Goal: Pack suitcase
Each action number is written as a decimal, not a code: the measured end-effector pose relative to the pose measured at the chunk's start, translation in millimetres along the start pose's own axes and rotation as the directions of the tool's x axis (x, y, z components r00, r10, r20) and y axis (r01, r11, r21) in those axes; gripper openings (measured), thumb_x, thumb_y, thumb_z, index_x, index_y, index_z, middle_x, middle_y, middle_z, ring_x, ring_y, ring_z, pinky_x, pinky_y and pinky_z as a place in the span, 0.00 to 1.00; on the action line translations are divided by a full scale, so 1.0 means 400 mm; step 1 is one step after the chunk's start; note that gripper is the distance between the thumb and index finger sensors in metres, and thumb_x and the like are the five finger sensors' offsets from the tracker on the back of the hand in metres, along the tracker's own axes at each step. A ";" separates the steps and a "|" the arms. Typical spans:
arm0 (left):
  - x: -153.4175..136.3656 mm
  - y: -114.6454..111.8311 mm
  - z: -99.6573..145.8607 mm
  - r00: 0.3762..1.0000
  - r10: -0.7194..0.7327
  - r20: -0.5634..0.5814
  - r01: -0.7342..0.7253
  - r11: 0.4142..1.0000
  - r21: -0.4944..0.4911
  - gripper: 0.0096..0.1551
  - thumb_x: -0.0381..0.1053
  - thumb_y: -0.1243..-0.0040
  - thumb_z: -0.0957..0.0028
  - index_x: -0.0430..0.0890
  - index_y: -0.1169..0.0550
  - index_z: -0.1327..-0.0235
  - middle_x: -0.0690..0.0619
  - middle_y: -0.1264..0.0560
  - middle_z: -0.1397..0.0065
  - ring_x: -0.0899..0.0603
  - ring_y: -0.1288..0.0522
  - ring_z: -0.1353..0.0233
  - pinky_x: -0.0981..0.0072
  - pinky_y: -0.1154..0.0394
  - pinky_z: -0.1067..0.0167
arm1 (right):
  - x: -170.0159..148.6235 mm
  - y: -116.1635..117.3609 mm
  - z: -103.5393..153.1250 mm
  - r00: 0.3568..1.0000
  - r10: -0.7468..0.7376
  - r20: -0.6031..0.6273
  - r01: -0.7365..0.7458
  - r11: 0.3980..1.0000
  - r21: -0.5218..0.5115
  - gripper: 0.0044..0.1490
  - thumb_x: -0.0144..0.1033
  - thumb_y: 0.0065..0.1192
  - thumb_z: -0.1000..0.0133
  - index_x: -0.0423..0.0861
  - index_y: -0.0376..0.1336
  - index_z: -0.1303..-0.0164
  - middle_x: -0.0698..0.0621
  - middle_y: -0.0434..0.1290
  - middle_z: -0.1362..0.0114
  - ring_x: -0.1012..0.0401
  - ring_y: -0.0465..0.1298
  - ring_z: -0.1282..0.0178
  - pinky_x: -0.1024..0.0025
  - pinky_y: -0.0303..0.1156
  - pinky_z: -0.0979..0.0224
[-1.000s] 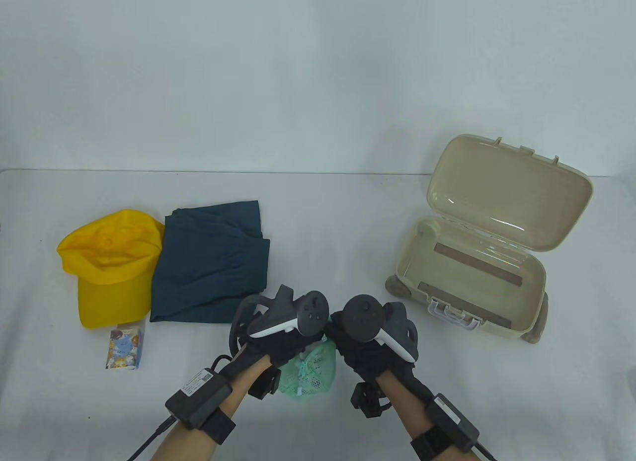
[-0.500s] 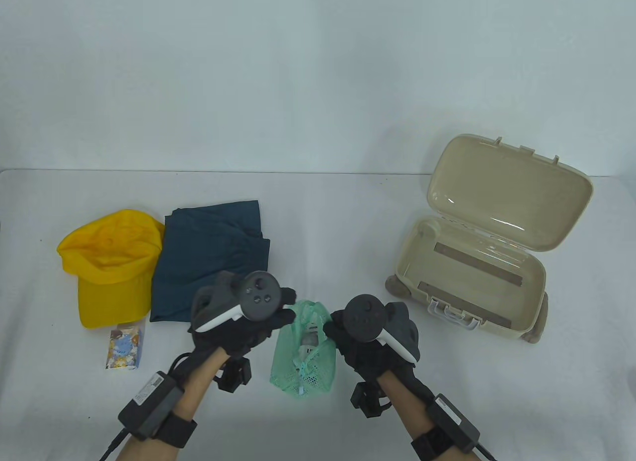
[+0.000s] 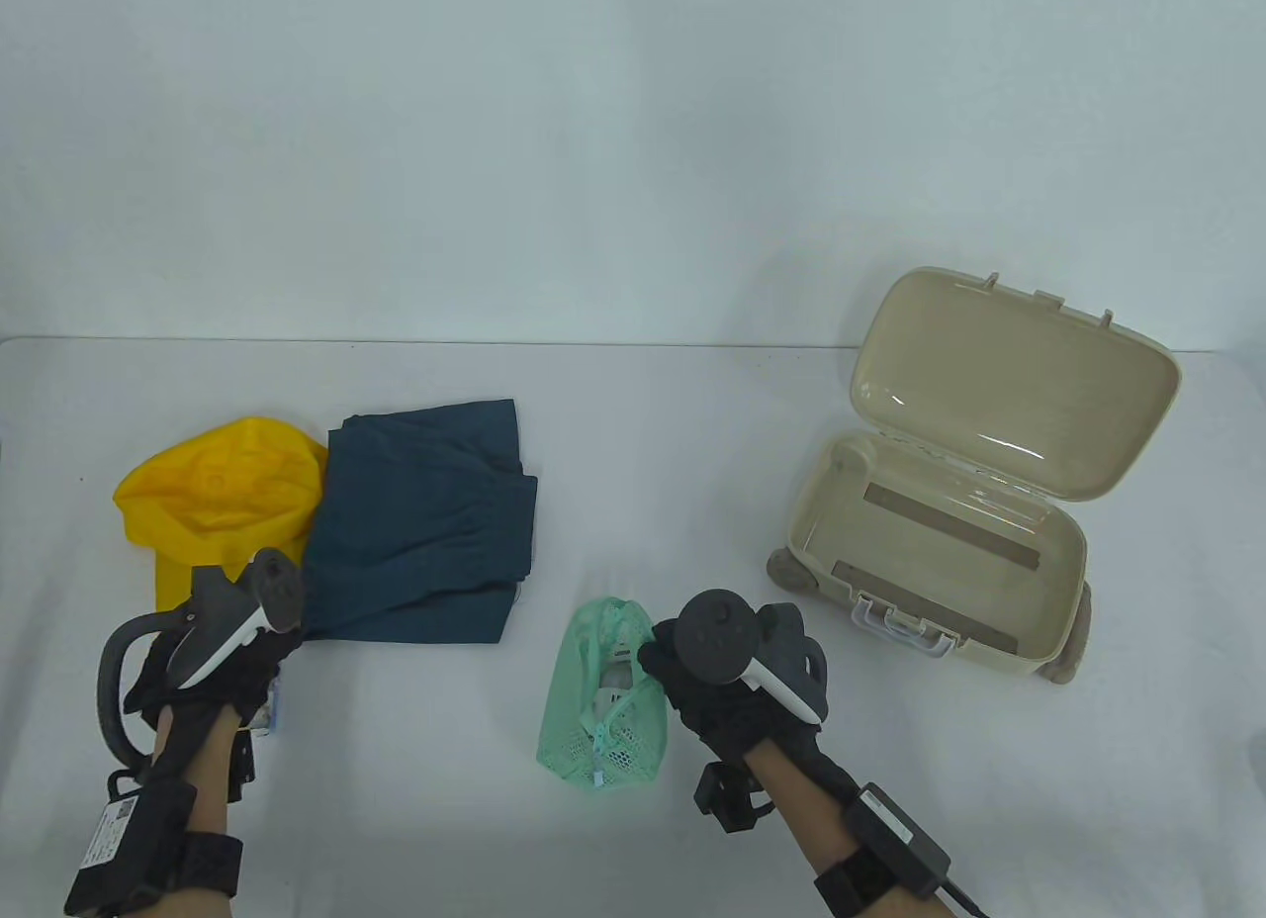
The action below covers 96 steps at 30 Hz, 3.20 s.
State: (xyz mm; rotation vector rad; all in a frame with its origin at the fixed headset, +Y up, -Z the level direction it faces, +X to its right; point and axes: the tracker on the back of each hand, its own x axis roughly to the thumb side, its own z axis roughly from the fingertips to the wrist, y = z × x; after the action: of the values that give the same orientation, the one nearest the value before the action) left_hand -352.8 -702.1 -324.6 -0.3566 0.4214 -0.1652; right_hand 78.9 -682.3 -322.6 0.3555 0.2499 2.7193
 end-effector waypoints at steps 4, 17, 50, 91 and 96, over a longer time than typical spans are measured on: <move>-0.022 -0.060 -0.024 0.999 0.014 -0.034 -0.017 0.997 -0.072 0.43 0.64 0.43 0.51 0.56 0.37 0.19 0.49 0.22 0.30 0.45 0.16 0.41 0.54 0.20 0.42 | 0.001 0.001 0.000 1.000 0.000 -0.003 0.000 1.000 0.003 0.28 0.50 0.55 0.40 0.44 0.69 0.40 0.55 0.82 0.48 0.60 0.84 0.51 0.64 0.80 0.45; 0.019 -0.090 -0.016 0.998 -0.023 0.055 0.029 0.994 -0.108 0.50 0.62 0.39 0.54 0.57 0.48 0.20 0.55 0.24 0.30 0.50 0.15 0.43 0.58 0.19 0.42 | -0.006 0.001 0.002 1.000 0.012 -0.011 -0.012 1.000 -0.004 0.28 0.50 0.55 0.40 0.44 0.69 0.40 0.55 0.83 0.48 0.60 0.84 0.51 0.64 0.80 0.45; 0.424 0.167 0.269 0.660 0.505 0.556 -0.579 0.814 -0.052 0.33 0.55 0.38 0.47 0.45 0.29 0.30 0.51 0.18 0.42 0.52 0.12 0.52 0.63 0.15 0.49 | -0.012 -0.002 -0.001 0.996 -0.084 0.001 0.084 0.996 0.037 0.28 0.52 0.55 0.40 0.44 0.70 0.43 0.56 0.83 0.51 0.61 0.85 0.53 0.64 0.81 0.46; 0.659 0.121 0.299 0.716 0.255 0.650 -0.164 0.966 -0.198 0.32 0.51 0.38 0.46 0.44 0.27 0.28 0.50 0.15 0.44 0.51 0.12 0.57 0.61 0.17 0.53 | -0.033 -0.013 -0.004 0.991 -0.122 -0.060 0.120 0.992 -0.031 0.29 0.51 0.56 0.40 0.42 0.71 0.44 0.55 0.84 0.53 0.61 0.85 0.57 0.65 0.81 0.49; 0.570 0.169 0.343 0.614 0.345 0.710 -0.318 0.931 -0.178 0.37 0.57 0.40 0.46 0.45 0.31 0.24 0.47 0.20 0.34 0.48 0.14 0.51 0.60 0.18 0.51 | -0.045 -0.021 -0.007 0.984 -0.159 -0.078 0.156 0.987 -0.040 0.29 0.51 0.55 0.40 0.41 0.71 0.44 0.56 0.84 0.54 0.62 0.85 0.57 0.65 0.81 0.50</move>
State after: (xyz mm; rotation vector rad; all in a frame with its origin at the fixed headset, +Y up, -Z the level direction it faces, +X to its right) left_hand -83.0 -650.1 -317.1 -0.3420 -0.3283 0.3602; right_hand 97.3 -682.0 -330.9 0.2065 0.2434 2.5816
